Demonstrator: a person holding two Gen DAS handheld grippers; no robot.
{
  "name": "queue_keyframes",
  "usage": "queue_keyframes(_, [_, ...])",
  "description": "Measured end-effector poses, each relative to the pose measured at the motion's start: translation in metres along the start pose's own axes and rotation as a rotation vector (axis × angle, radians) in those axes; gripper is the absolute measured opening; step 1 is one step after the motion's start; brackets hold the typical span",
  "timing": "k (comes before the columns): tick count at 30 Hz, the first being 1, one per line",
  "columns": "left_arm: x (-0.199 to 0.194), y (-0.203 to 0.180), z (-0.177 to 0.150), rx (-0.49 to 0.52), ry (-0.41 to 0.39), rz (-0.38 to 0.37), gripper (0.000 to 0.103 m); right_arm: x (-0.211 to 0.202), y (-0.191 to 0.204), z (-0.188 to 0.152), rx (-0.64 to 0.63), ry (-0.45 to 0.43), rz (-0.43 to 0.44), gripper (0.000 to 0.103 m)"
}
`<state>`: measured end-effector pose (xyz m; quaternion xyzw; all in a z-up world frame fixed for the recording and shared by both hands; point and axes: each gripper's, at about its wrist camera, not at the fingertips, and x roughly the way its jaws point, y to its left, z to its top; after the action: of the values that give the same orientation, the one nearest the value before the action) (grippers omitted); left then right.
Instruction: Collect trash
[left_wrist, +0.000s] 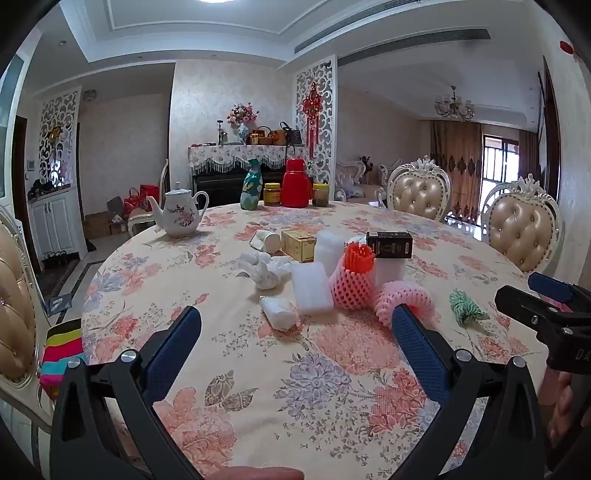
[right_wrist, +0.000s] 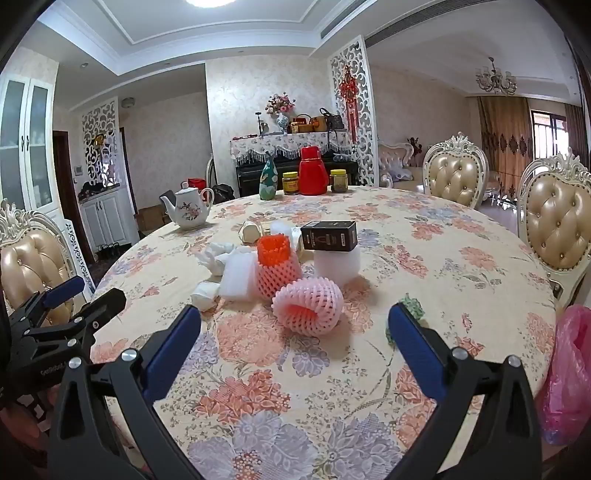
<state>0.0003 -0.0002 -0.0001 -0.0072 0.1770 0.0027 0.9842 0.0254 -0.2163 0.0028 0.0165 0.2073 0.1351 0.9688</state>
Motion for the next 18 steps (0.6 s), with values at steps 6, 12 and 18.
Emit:
queue_keyframes(6, [0.0004,-0.0003,-0.0002,-0.003,-0.002,-0.001,0.097,0.0001,-0.0004,0.0,0.004,-0.001,0.002,0.099])
queue_keyframes(12, [0.0004,0.0003,-0.0001,-0.008,-0.003,-0.003,0.097,0.0007,-0.0006,-0.0003,0.007,0.001,0.003,0.099])
queue_keyframes(18, [-0.001,0.0045,-0.0062,-0.015,-0.003,-0.001,0.097,0.0006,0.0,-0.0004,0.004,0.0,0.005,0.099])
